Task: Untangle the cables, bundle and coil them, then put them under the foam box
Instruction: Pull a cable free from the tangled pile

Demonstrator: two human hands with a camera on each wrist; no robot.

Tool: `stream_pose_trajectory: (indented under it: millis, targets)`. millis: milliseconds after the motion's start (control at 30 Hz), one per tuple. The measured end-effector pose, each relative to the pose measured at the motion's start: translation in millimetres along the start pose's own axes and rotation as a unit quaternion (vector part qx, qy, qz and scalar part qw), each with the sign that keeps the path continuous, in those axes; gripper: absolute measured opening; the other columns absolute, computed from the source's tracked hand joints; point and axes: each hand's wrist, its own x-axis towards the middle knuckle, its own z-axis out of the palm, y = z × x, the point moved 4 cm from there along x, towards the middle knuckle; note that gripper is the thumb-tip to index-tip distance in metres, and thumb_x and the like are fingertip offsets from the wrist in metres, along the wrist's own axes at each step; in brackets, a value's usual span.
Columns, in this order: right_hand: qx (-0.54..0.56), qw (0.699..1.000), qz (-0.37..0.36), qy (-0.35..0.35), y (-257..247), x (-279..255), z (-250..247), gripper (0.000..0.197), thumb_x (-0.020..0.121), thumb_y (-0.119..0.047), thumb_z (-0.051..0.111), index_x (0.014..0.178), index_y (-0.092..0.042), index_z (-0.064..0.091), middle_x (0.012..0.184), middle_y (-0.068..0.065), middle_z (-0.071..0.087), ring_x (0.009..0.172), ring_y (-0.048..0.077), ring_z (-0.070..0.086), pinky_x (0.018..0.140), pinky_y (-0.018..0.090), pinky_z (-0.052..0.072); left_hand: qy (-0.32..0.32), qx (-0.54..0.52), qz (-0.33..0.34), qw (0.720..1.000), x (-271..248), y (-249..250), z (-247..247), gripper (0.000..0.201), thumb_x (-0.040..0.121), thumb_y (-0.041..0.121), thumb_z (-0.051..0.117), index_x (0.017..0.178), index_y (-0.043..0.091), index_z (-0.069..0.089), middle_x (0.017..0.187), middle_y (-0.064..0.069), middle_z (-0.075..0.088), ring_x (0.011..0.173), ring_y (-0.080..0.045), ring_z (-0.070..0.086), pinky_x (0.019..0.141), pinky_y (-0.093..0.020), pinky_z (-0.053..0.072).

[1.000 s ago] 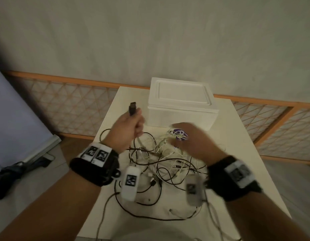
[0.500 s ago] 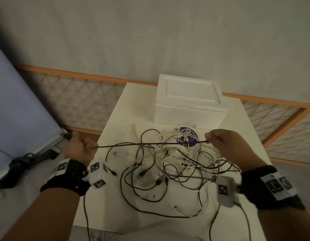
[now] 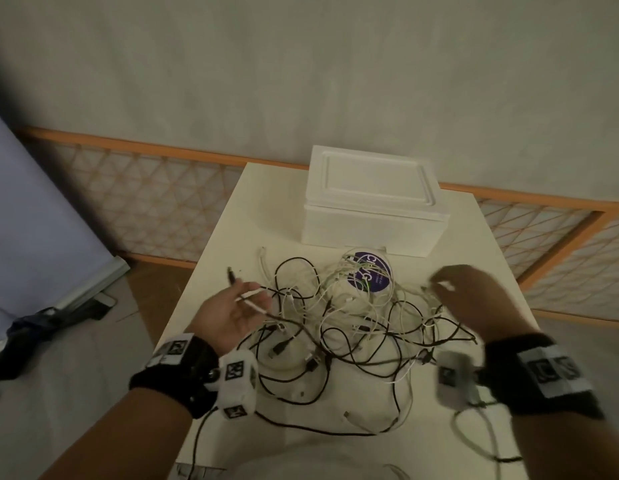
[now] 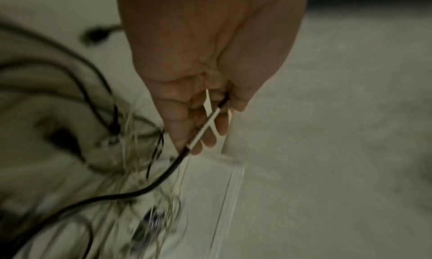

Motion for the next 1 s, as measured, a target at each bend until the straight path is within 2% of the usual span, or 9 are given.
stream_pose_trajectory:
  millis: [67, 200, 367, 467, 600, 700, 767, 900, 1000]
  targets:
    - [0.093, 0.985, -0.115, -0.089, -71.4, -7.4, 30.8, 0.024, 0.092, -0.041, 0.053, 0.103, -0.025, 0.067, 0.109, -0.004, 0.066, 0.096, 0.013, 0.059, 0.083, 0.027, 0.043, -0.058, 0.024, -0.003, 0.998, -10.6, -12.2, 39.2, 0.029, 0.094, 0.027, 0.052, 0.097, -0.001, 0.062, 0.1, -0.021, 0.068, 0.094, -0.03, 0.065, 0.074, -0.038, 0.06]
    - [0.172, 0.936, -0.239, -0.192, -167.1, -30.5, 73.5, 0.026, 0.099, -0.027, 0.045, 0.108, -0.008, 0.059, 0.099, 0.011, 0.064, 0.082, 0.022, 0.056, 0.07, 0.025, 0.035, -0.143, 0.084, -0.017, 0.986, -26.9, -31.9, 77.2, 0.033, 0.076, 0.03, 0.063, 0.101, 0.008, 0.069, 0.105, -0.009, 0.067, 0.071, -0.015, 0.057, 0.076, -0.033, 0.047]
    - [0.34, 0.899, -0.166, -0.22, -165.3, -24.0, 81.0, 0.024, 0.097, -0.018, 0.049, 0.086, -0.003, 0.064, 0.066, 0.003, 0.063, 0.06, 0.011, 0.057, 0.067, 0.028, 0.047, -0.146, 0.144, 0.005, 0.979, -28.8, -27.4, 63.7, 0.025, 0.078, 0.036, 0.059, 0.088, 0.019, 0.074, 0.094, 0.0, 0.068, 0.08, -0.011, 0.058, 0.082, -0.034, 0.038]
    - [0.363, 0.892, -0.16, -0.217, -168.8, -20.9, 79.8, 0.023, 0.096, -0.019, 0.05, 0.09, -0.002, 0.065, 0.061, -0.003, 0.057, 0.055, 0.009, 0.051, 0.061, 0.027, 0.044, -0.132, 0.137, 0.043, 0.981, -27.0, -26.5, 60.8, 0.02, 0.082, 0.031, 0.059, 0.085, 0.02, 0.076, 0.095, 0.004, 0.073, 0.087, -0.008, 0.064, 0.088, -0.031, 0.04]
    - [0.147, 0.948, -0.228, -0.169, -179.5, -15.2, 78.5, 0.025, 0.097, -0.03, 0.047, 0.101, -0.014, 0.066, 0.083, 0.005, 0.065, 0.081, 0.021, 0.059, 0.073, 0.032, 0.045, -0.076, 0.173, 0.137, 0.972, -22.0, -23.4, 58.3, 0.018, 0.093, 0.012, 0.056, 0.09, 0.011, 0.074, 0.095, -0.01, 0.074, 0.098, -0.023, 0.066, 0.094, -0.033, 0.046]
    - [0.055, 0.961, -0.231, -0.143, -183.4, -12.4, 77.4, 0.025, 0.097, -0.03, 0.044, 0.101, -0.016, 0.064, 0.093, 0.007, 0.066, 0.089, 0.026, 0.059, 0.076, 0.036, 0.048, -0.028, 0.266, 0.222, 0.938, -22.0, -20.3, 59.8, 0.016, 0.092, 0.01, 0.059, 0.089, 0.015, 0.074, 0.088, -0.007, 0.075, 0.09, -0.019, 0.068, 0.08, -0.022, 0.053]
    - [0.135, 0.955, -0.212, -0.157, -181.2, -9.8, 74.5, 0.024, 0.096, -0.029, 0.047, 0.093, -0.014, 0.065, 0.081, 0.003, 0.063, 0.079, 0.019, 0.058, 0.071, 0.032, 0.046, -0.031, 0.234, 0.224, 0.945, -22.1, -17.9, 62.1, 0.014, 0.092, 0.011, 0.06, 0.09, 0.012, 0.073, 0.086, -0.008, 0.075, 0.086, -0.018, 0.069, 0.075, -0.02, 0.053]
    - [0.282, 0.927, -0.163, -0.186, -172.5, 1.8, 65.5, 0.028, 0.095, -0.025, 0.052, 0.083, -0.004, 0.065, 0.055, -0.008, 0.045, 0.05, 0.002, 0.041, 0.057, 0.025, 0.034, -0.135, 0.09, 0.141, 0.977, -25.3, -15.0, 69.5, 0.02, 0.094, 0.001, 0.048, 0.105, 0.001, 0.065, 0.094, -0.01, 0.073, 0.081, -0.015, 0.07, 0.086, -0.027, 0.055]
    - [0.359, 0.896, -0.142, -0.221, -169.8, 3.0, 66.7, 0.033, 0.097, -0.023, 0.05, 0.067, -0.012, 0.059, 0.051, -0.009, 0.046, 0.044, 0.002, 0.038, 0.052, 0.021, 0.032, -0.141, 0.072, 0.17, 0.973, -28.0, -7.6, 72.8, 0.019, 0.094, -0.002, 0.046, 0.097, 0.001, 0.065, 0.09, -0.01, 0.074, 0.082, -0.015, 0.071, 0.08, -0.027, 0.057]
